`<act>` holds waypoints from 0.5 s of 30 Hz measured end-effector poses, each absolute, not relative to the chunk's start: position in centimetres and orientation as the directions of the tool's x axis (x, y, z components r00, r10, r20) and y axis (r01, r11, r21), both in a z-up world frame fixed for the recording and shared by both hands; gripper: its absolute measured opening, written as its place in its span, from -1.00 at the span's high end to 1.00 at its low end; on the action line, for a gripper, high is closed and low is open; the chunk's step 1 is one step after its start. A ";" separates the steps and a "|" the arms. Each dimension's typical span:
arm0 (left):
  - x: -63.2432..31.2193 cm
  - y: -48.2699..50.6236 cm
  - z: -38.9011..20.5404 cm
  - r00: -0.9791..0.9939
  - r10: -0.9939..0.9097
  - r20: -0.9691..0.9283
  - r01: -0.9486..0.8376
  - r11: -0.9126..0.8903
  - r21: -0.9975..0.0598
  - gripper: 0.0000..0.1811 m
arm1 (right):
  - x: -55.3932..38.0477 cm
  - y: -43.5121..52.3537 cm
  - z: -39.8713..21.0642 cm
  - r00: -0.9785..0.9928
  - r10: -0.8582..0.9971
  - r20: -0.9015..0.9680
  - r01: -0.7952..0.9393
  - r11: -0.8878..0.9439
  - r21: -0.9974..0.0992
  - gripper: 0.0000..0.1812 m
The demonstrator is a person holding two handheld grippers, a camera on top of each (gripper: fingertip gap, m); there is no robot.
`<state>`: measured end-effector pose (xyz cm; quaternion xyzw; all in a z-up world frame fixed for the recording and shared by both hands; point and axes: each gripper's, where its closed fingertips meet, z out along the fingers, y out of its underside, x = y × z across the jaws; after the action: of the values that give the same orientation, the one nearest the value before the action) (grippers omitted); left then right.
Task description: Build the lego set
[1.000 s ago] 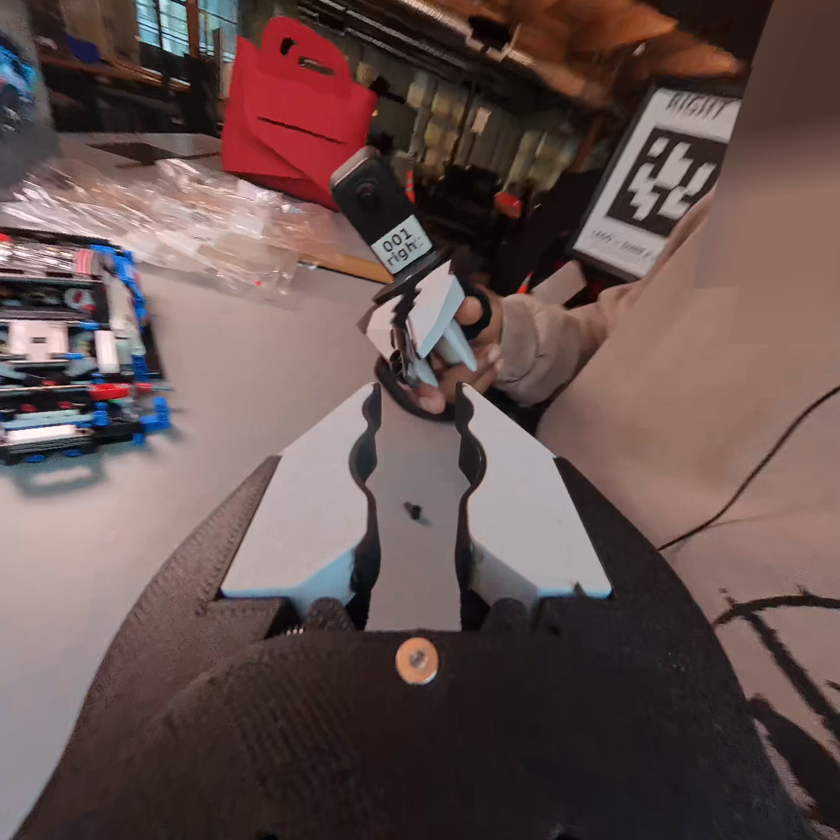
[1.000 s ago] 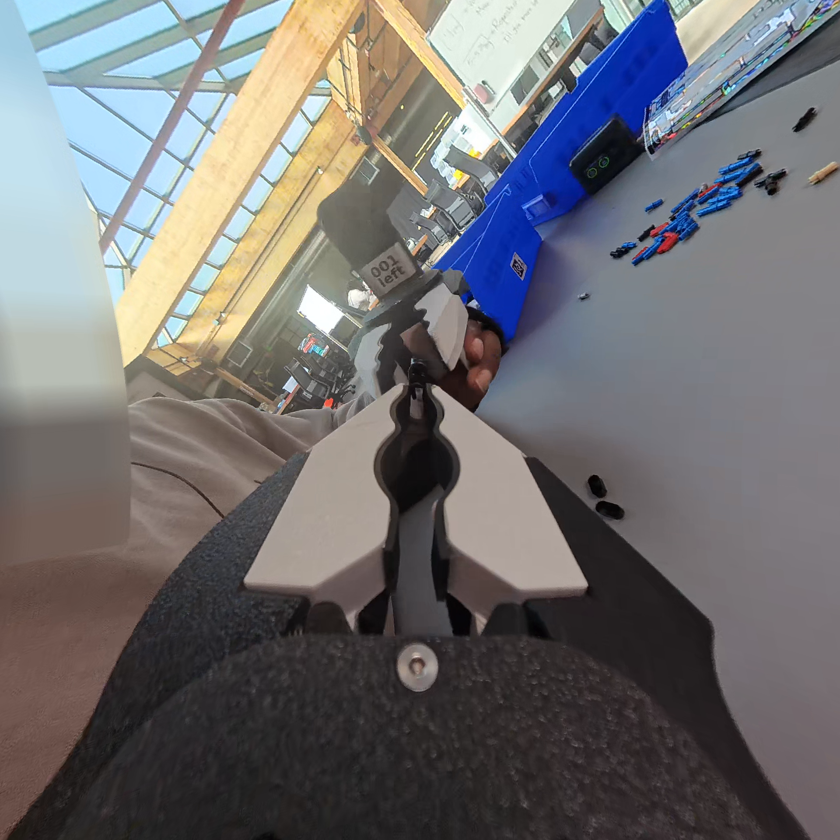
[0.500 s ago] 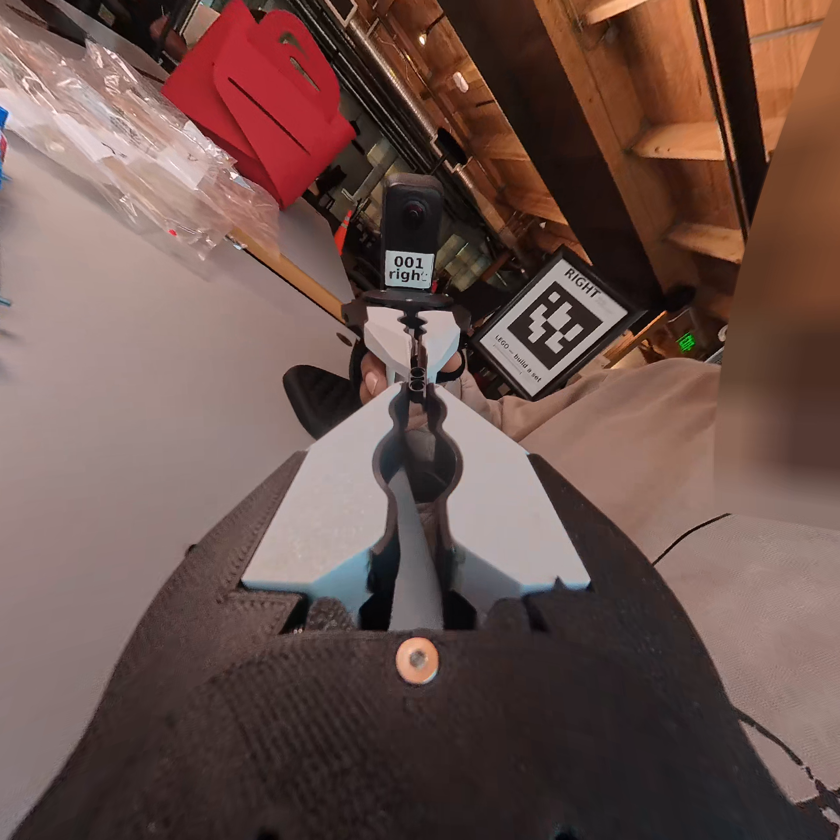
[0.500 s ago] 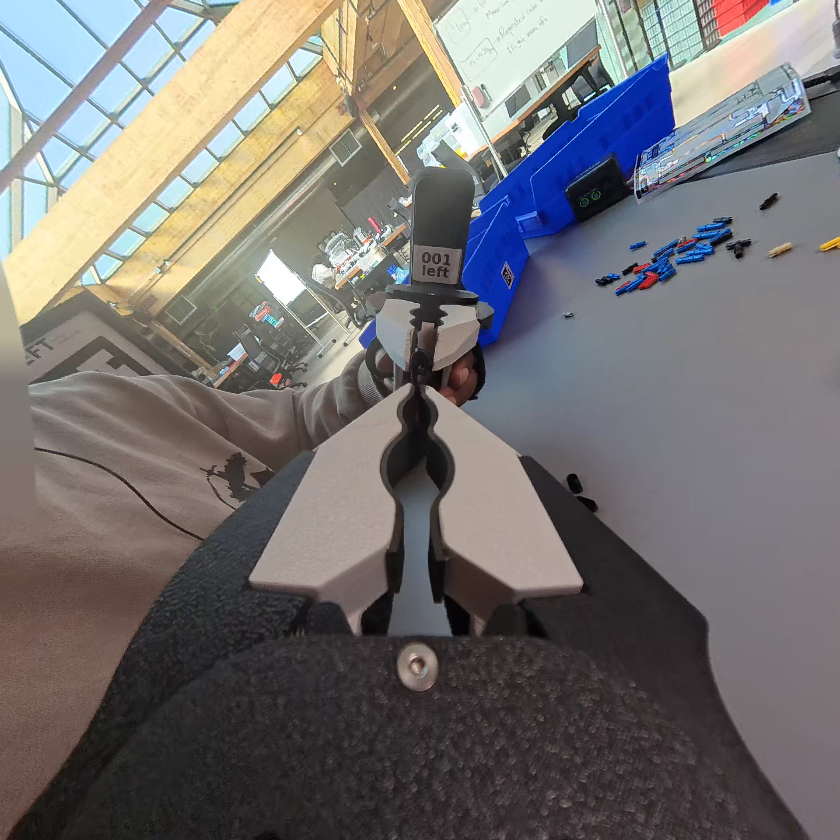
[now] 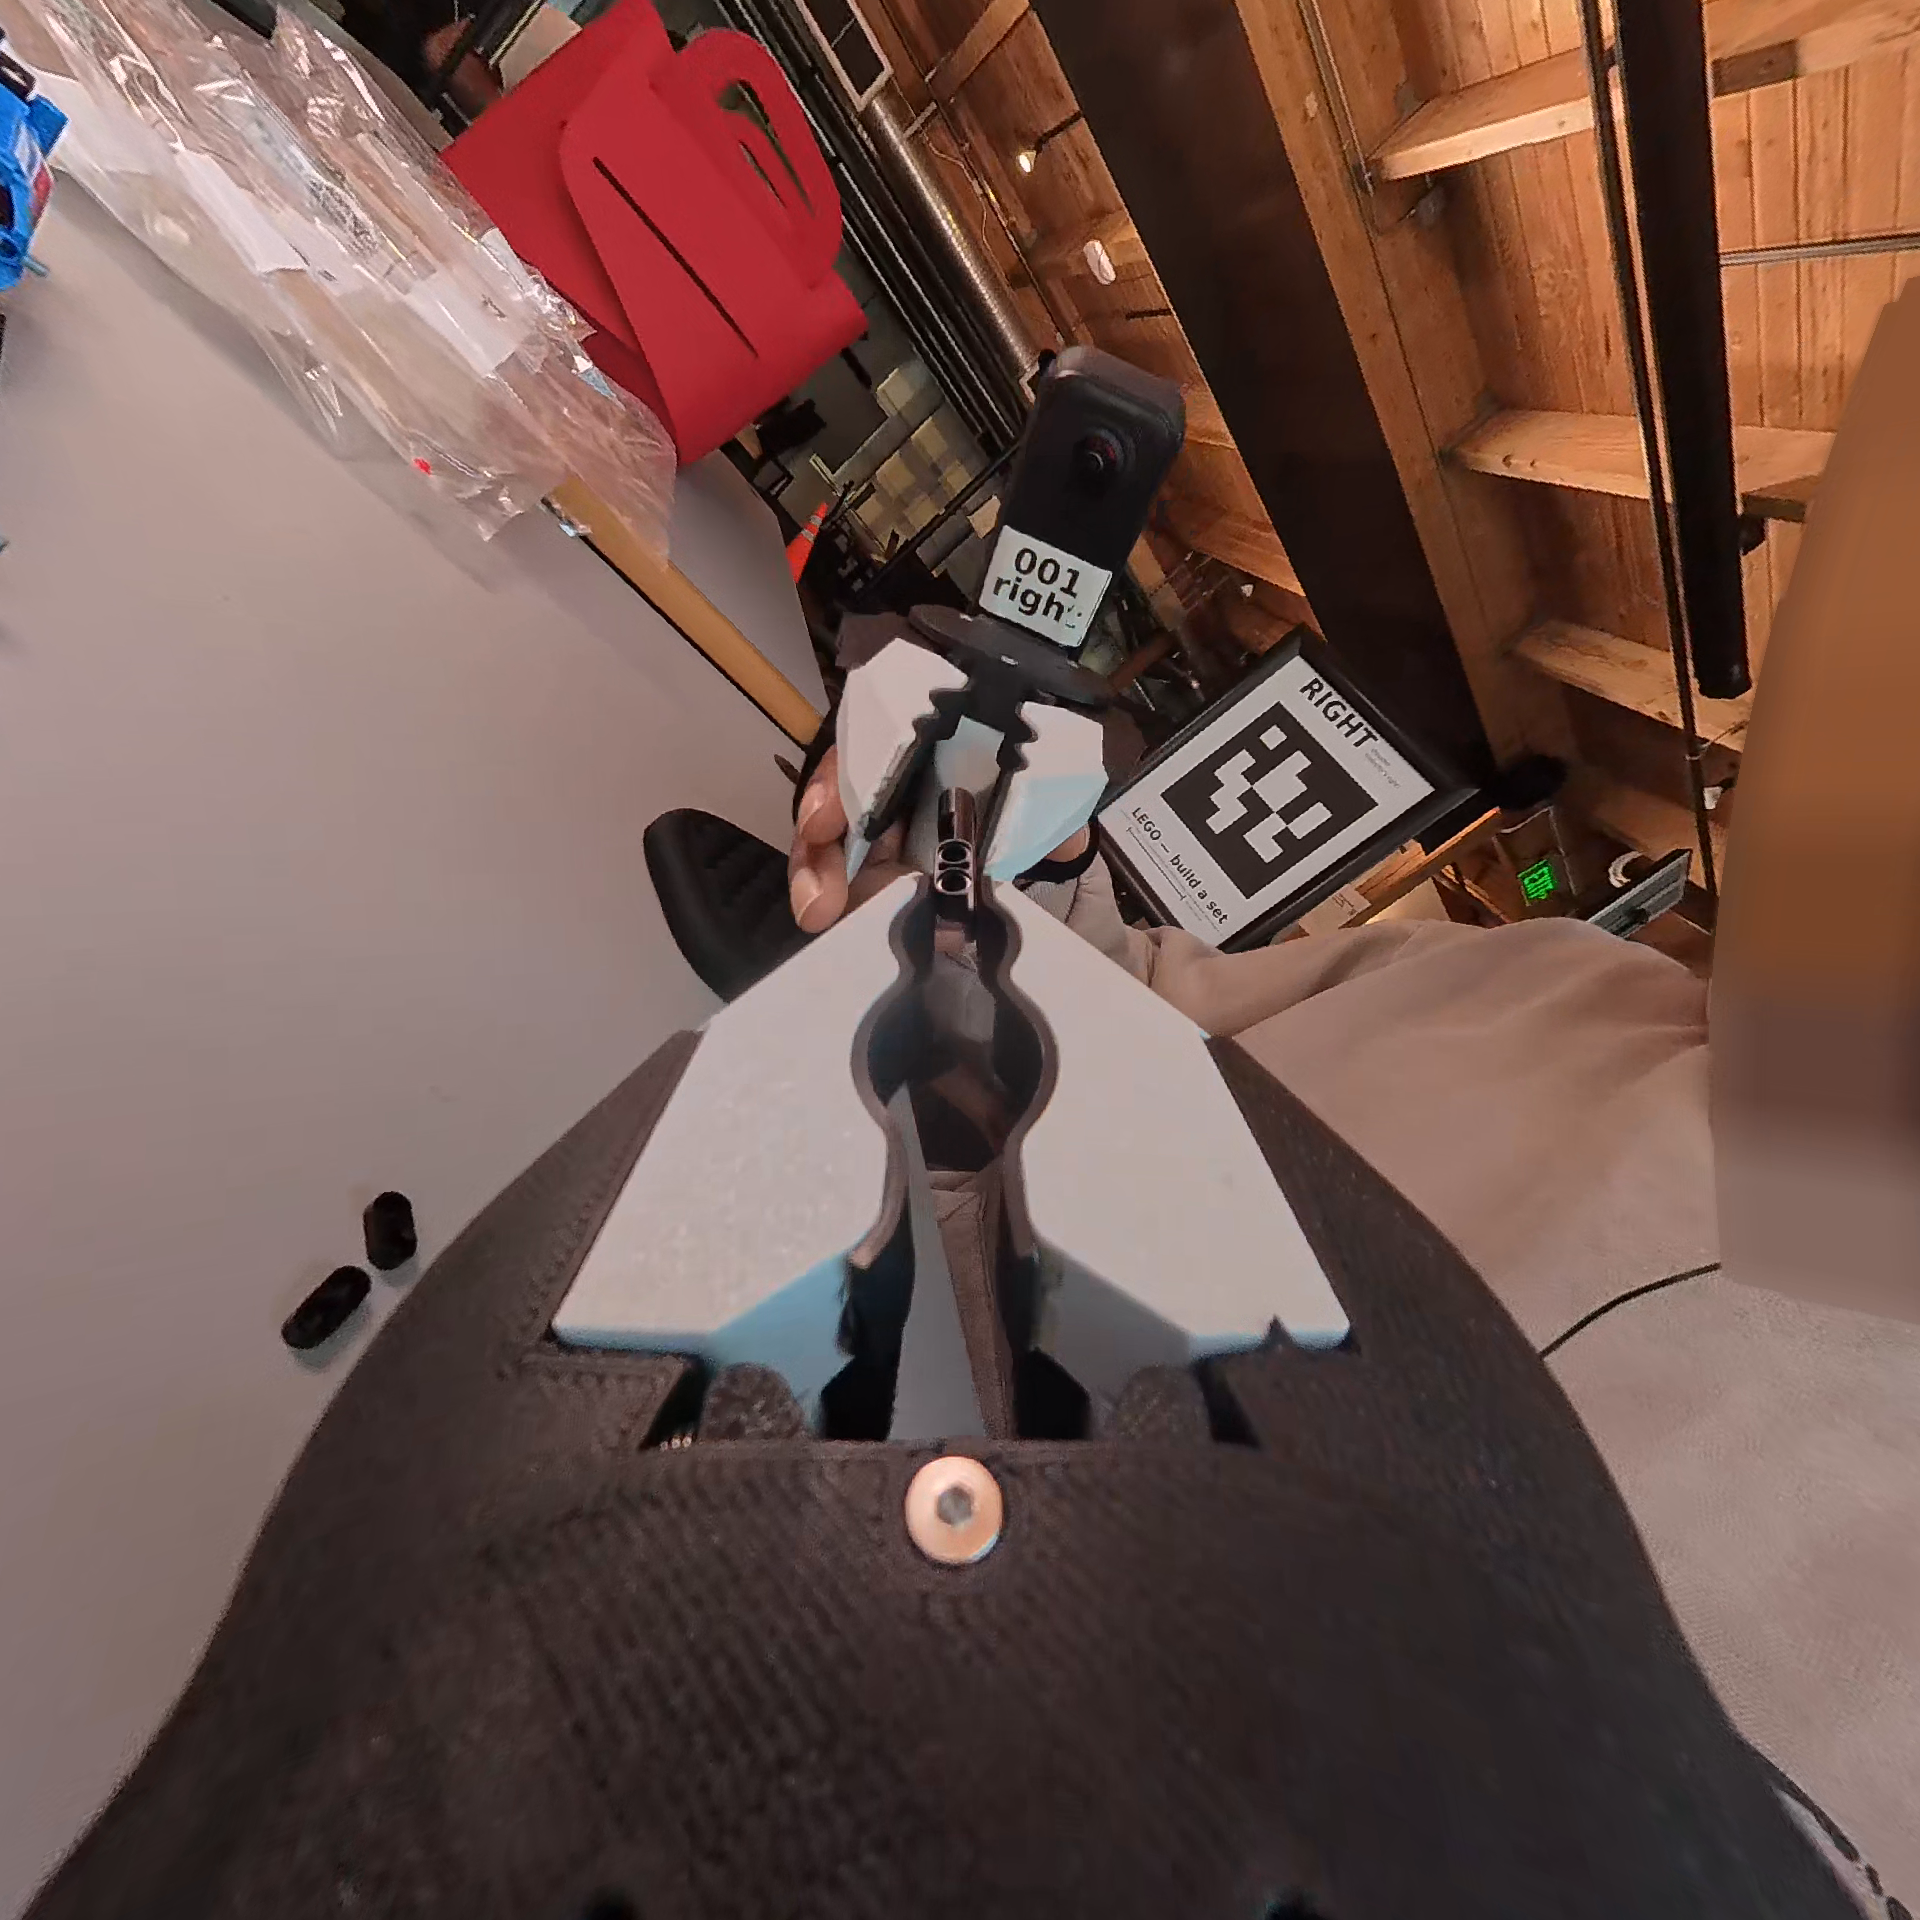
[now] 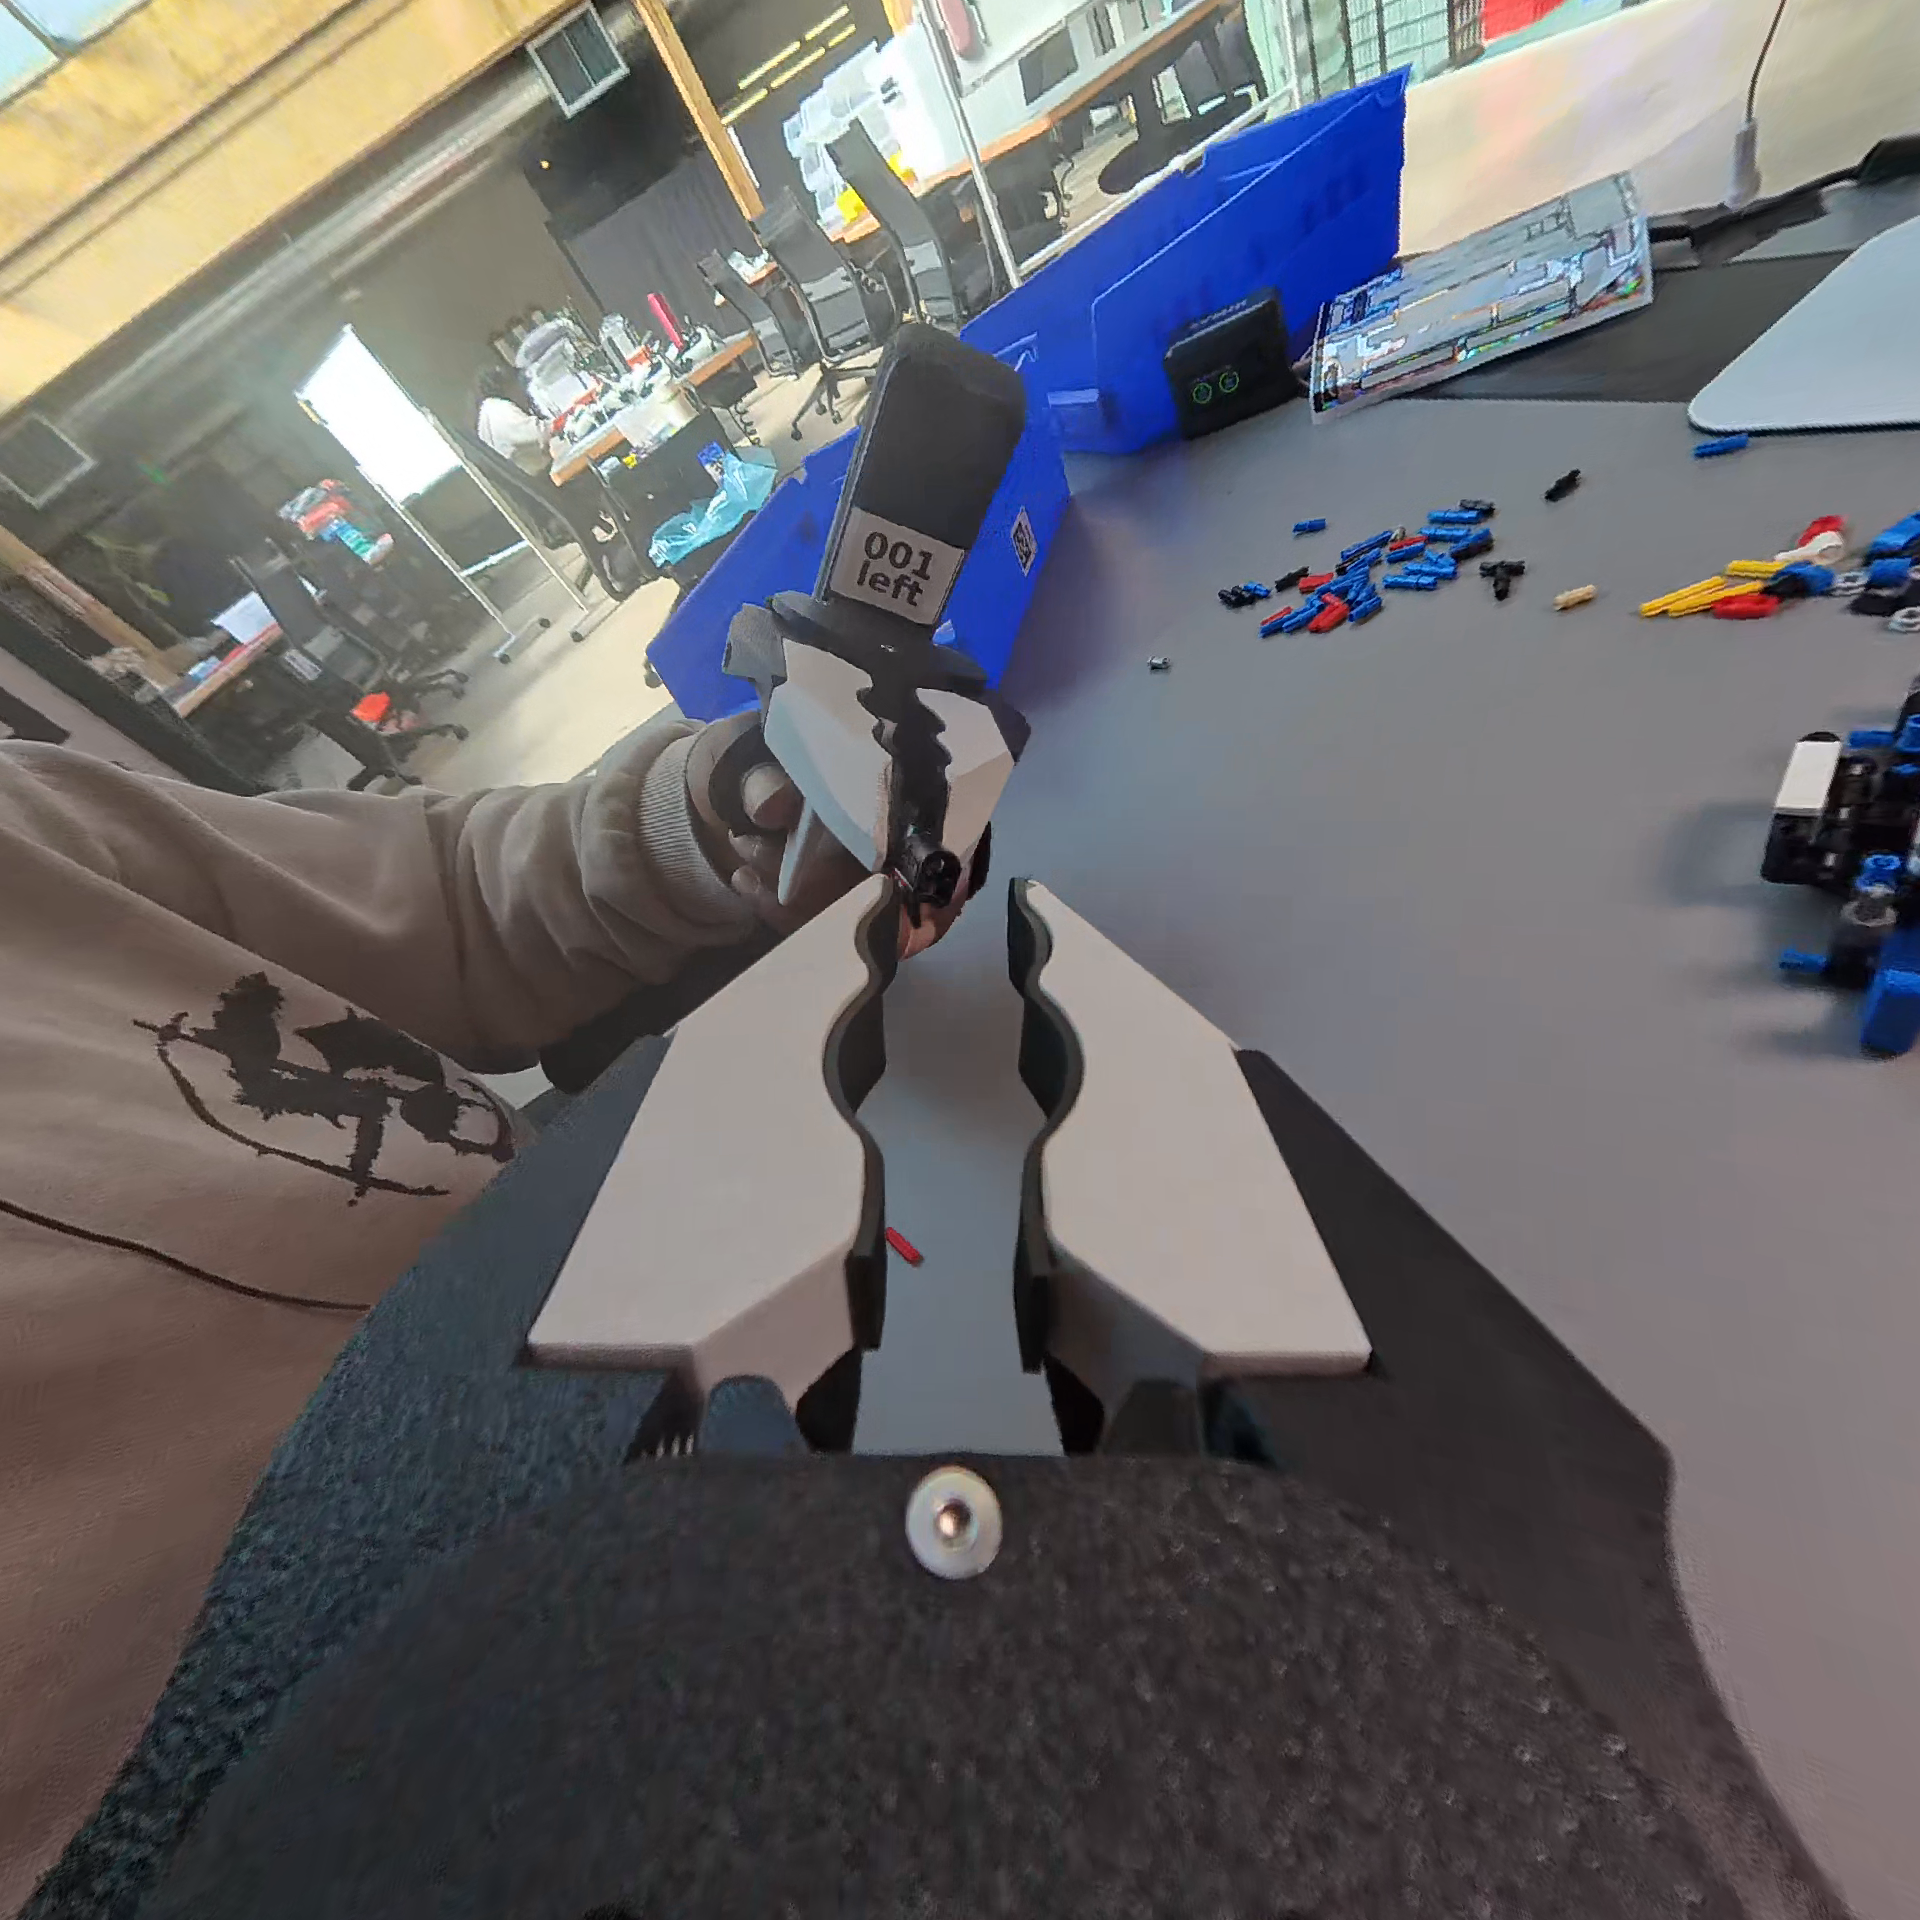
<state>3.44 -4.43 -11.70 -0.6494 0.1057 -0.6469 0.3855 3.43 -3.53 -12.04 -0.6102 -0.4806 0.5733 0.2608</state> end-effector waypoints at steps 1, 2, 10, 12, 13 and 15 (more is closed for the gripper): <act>3.4 -4.4 -11.9 0.155 -0.640 0.752 0.353 -0.675 -0.648 0.95 | 3.0 -3.8 -12.1 -0.139 0.875 -0.463 0.289 -0.411 -0.865 0.83; 3.4 -4.5 -12.0 0.170 -0.647 0.743 0.342 -0.668 -0.661 0.95 | 2.7 -4.0 -12.0 -0.163 0.861 -0.483 0.275 -0.430 -0.860 0.89; 2.3 -4.0 -13.0 0.230 -0.646 0.728 0.308 -0.662 -0.684 0.95 | 1.6 -3.9 -12.8 -0.316 0.780 -0.540 0.336 -0.440 -0.833 0.94; 1.7 -3.6 -13.7 0.242 -0.622 0.745 0.308 -0.679 -0.667 0.94 | 1.7 -2.8 -13.1 -0.327 0.819 -0.471 0.316 -0.375 -0.871 0.91; 1.2 -3.4 -14.4 0.255 -0.600 0.758 0.301 -0.696 -0.652 0.94 | 1.7 -2.4 -13.2 -0.327 0.863 -0.384 0.293 -0.294 -0.910 0.80; 0.3 -2.5 -15.7 0.293 -0.555 0.779 0.319 -0.711 -0.627 0.94 | 1.9 -2.3 -14.0 -0.342 0.922 -0.181 0.296 -0.078 -0.952 0.68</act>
<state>0.26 -2.51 -15.75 -0.7133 0.0827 -0.5888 0.3711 1.88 -2.27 -14.01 -0.4955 -0.6144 0.5416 0.2891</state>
